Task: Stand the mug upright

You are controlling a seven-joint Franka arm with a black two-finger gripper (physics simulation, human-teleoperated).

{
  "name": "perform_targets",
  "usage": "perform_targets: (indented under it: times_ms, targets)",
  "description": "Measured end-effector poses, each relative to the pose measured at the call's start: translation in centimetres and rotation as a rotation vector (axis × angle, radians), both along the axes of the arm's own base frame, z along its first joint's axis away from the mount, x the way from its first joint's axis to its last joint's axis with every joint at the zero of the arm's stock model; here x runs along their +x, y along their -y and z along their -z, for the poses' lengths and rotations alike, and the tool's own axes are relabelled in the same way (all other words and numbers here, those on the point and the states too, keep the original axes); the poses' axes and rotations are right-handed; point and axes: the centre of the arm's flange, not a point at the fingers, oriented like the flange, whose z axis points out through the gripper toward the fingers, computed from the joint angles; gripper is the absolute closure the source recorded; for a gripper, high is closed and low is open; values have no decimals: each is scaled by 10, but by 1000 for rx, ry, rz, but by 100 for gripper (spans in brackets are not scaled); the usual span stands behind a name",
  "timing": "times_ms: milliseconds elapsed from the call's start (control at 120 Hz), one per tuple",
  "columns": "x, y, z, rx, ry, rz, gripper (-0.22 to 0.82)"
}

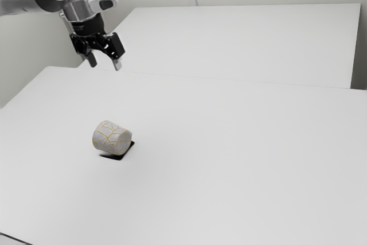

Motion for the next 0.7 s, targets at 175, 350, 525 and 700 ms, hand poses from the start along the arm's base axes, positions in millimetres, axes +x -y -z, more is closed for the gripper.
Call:
perform_targets:
  times_ms: [175,350,525,700]
  targets:
    - [-3,-44,3,-36,-10,-61,2]
    - [-7,-88,12,-70,-24,-111,2]
    - [-2,-122,38,-129,-51,-124,3]
    - [0,-154,83,-206,-82,-133,3]
